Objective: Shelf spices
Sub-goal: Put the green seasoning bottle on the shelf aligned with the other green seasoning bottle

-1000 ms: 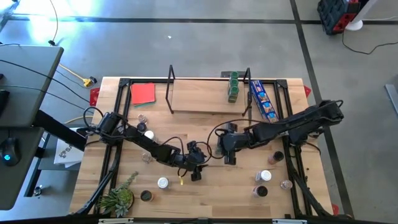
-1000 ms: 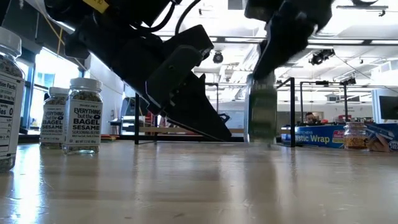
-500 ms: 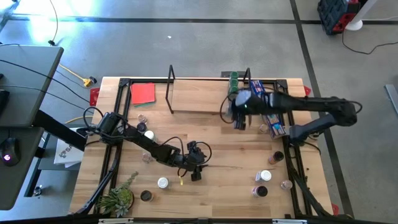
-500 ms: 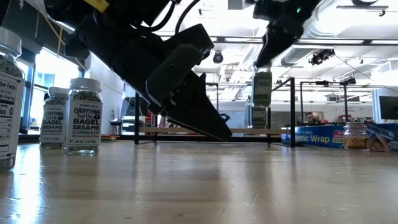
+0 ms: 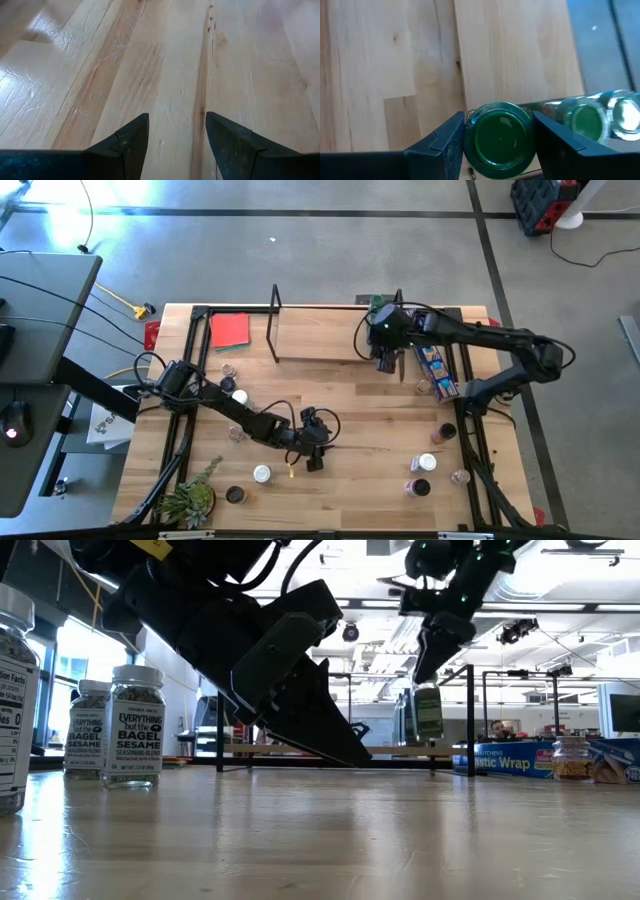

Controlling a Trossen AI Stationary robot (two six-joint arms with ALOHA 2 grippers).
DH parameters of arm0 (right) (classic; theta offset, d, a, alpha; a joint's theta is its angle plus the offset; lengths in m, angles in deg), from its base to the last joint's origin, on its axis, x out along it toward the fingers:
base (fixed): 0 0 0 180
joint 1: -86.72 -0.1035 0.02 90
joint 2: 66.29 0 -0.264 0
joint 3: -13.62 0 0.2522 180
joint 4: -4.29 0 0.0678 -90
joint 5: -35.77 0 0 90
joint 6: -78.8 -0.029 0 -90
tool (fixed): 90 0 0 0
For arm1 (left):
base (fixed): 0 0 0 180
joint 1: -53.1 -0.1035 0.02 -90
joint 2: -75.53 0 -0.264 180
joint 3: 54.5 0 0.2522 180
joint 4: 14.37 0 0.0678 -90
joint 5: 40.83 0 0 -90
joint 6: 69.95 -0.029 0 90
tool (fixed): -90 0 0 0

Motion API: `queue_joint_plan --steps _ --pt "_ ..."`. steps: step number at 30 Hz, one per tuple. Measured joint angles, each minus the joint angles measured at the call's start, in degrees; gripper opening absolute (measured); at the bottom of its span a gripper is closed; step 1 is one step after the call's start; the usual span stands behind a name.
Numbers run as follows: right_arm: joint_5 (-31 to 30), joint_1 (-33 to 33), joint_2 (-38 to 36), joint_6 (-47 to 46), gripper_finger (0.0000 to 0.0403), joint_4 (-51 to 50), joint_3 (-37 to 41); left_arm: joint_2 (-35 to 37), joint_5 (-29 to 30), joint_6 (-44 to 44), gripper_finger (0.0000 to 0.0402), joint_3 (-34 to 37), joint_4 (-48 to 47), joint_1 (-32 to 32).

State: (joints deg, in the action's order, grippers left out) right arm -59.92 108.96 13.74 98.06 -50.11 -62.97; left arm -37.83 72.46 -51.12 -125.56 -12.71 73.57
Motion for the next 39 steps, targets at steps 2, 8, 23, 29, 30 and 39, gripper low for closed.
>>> queue_joint_plan --steps 2,8,23,29,30,39 --pt "0.7 0.6 0.8 -0.3 0.0186 -0.1 0.0 0.0 0.0 0.0 0.0190 0.0 0.0 0.0" --pt "0.1 1.8 2.0 -0.8 0.0200 0.6 -0.1 0.0 0.0 0.0 0.0190 0.0 0.0 0.0" --pt "-2.8 2.1 2.2 0.3 0.0209 1.7 0.0 0.0 0.0 0.1 0.0190 0.0 -0.1 0.0" --pt "-2.8 2.1 2.2 0.3 0.0210 1.9 0.0 0.0 0.0 0.1 0.0190 0.0 -0.1 0.0" --pt "-2.8 2.1 2.2 0.2 0.0210 1.9 0.0 0.0 0.0 0.1 0.0190 0.0 -0.1 0.0" --pt "-1.3 2.1 2.1 1.6 0.0218 1.9 0.0 0.0 0.0 0.1 0.0190 0.0 -0.1 0.0"
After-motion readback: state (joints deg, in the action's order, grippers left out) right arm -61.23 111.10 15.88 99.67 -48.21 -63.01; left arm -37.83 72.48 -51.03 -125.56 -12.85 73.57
